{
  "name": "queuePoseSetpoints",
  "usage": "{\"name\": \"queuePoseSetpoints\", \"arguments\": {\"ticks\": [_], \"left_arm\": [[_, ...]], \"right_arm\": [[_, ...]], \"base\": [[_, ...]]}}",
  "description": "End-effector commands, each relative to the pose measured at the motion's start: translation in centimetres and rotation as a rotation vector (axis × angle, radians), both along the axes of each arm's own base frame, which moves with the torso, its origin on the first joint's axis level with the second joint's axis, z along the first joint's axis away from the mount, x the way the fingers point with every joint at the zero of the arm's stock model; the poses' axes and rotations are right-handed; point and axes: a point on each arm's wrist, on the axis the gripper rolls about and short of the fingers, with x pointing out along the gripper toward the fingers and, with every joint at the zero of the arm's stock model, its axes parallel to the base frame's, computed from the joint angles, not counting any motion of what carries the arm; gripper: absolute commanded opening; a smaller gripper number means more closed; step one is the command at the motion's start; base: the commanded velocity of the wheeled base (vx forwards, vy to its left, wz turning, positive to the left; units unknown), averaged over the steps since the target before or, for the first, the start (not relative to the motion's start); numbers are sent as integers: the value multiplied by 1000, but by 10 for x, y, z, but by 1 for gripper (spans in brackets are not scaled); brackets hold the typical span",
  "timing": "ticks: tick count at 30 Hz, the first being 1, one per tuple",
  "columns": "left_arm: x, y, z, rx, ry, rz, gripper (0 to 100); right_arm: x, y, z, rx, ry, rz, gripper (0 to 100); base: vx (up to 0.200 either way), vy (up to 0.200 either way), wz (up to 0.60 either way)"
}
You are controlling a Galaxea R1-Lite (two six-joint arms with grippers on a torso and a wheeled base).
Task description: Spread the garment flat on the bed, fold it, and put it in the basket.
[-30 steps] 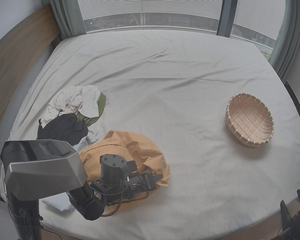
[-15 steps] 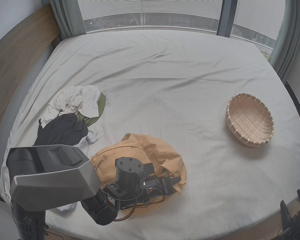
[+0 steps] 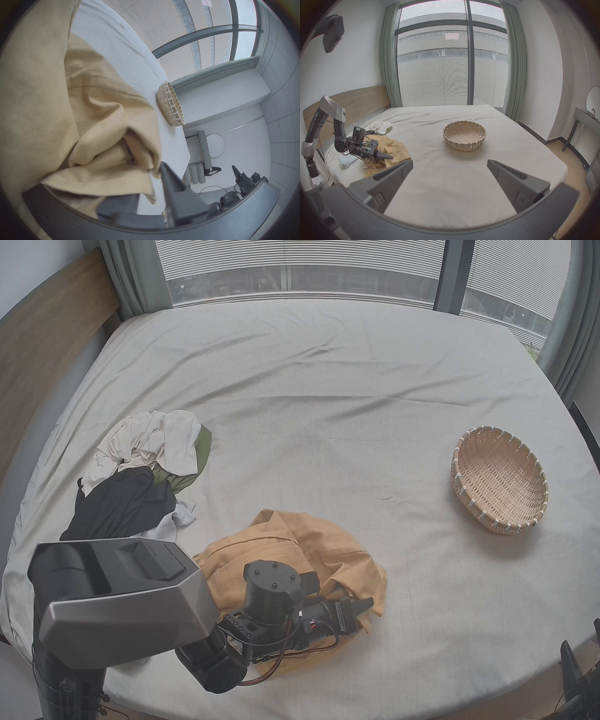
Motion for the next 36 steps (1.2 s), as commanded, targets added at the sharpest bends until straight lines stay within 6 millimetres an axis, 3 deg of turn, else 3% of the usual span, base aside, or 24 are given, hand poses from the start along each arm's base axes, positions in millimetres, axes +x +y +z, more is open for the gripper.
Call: {"name": "queuePoseSetpoints", "arguments": {"ticks": [1,9,20,32,36], "left_arm": [[1,4,0,8,-1,30,100],[-20,26,16,24,-18,68,100],[-19,41,45,-16,-126,118,100],[-37,62,57,-17,-129,130,100],[-47,79,70,-51,-165,152,100]], "right_arm": [[0,0,-5,-1,1,0,100],[0,0,-5,0,1,0,100],[0,0,-5,-1,1,0,100],[0,0,-5,0,1,0,100],[0,0,-5,-1,1,0,100]], "base": [[0,0,0],[0,0,0],[0,0,0],[0,0,0],[0,0,0]]}}
